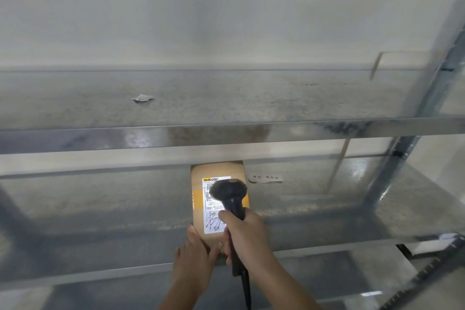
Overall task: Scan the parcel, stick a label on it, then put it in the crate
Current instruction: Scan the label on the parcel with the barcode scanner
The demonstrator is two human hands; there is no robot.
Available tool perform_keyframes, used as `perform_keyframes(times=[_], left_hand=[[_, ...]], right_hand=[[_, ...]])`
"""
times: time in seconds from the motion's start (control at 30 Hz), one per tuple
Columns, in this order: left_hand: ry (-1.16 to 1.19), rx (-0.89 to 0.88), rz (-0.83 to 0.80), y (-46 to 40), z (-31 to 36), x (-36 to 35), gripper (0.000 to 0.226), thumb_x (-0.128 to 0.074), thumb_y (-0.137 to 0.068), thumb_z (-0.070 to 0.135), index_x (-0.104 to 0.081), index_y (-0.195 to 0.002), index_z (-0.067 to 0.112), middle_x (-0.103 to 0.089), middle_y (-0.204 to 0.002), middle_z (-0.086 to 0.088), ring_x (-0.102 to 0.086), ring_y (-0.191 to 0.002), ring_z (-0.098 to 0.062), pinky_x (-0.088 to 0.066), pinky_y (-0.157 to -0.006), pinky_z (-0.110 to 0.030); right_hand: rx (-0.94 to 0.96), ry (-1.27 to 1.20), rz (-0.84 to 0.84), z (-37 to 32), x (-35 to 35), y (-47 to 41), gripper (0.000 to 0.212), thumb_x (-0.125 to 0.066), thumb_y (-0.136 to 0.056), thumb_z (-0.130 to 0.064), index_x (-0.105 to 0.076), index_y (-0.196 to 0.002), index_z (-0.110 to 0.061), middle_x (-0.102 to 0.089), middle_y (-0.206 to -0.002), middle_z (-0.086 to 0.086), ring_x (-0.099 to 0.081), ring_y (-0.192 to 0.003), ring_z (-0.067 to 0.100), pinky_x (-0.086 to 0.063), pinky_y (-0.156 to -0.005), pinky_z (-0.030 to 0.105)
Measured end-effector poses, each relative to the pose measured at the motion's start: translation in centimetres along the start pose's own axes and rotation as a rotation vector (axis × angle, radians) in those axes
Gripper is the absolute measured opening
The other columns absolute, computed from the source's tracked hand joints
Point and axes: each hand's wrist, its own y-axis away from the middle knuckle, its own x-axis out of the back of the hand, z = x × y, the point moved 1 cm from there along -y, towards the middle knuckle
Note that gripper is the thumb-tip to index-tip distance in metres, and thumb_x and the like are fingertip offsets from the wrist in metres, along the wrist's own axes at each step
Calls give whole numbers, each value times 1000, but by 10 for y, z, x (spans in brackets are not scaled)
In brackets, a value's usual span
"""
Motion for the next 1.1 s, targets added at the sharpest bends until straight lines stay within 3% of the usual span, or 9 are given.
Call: perform_keyframes(times=[0.23, 0.4, 0.7, 0.83, 0.93, 1.1], left_hand=[[8, -3, 30, 2, 4, 3, 73, -45, -88, 52, -14, -140, 10, -61, -120, -4, -58, -110, -25, -39, -98, -35], [-29, -3, 18, 1, -1, 0, 82, -43, -88, 52, 1, -143, 10, -58, -127, -9, -56, -114, -29, -38, -101, -38], [-32, -9, 18, 2, 0, -1, 84, -43, -87, 54, 2, -144, 11, -58, -129, -9, -55, -117, -28, -36, -102, -37], [1, 4, 35, 2, 0, 0, 75, -48, -86, 53, -14, -139, 11, -63, -116, -6, -60, -106, -26, -42, -94, -37], [31, 15, 37, 3, 2, 2, 66, -50, -84, 53, -24, -131, 14, -64, -110, -6, -62, -100, -26, -45, -93, -39], [-55, -4, 18, 5, 4, 3, 80, -45, -89, 49, -4, -143, 8, -54, -130, -10, -55, -115, -29, -38, -101, -37]], right_hand=[[-2, -4, -1, 1, 4, 2, 15, -57, -86, -18, -53, -83, -5, -48, -49, 6, -43, -34, 14, -41, -37, 22], [11, -1, 4, 2, 5, 3, 19, -58, -85, -18, -54, -91, 0, -47, -48, 5, -42, -32, 13, -40, -36, 22], [10, -15, 8, 3, 7, 3, 19, -57, -84, -17, -52, -93, -2, -48, -52, 9, -43, -32, 13, -41, -36, 23], [35, 6, 3, 2, 7, 3, 14, -56, -84, -18, -50, -82, -6, -49, -48, 9, -43, -33, 18, -41, -40, 27], [32, 19, -3, 2, 7, 5, 14, -56, -85, -18, -52, -85, -4, -51, -53, 12, -44, -34, 17, -42, -41, 26], [29, -3, 5, 1, 7, 8, 23, -58, -85, -19, -53, -93, 3, -48, -51, 9, -43, -33, 15, -40, -36, 23]])
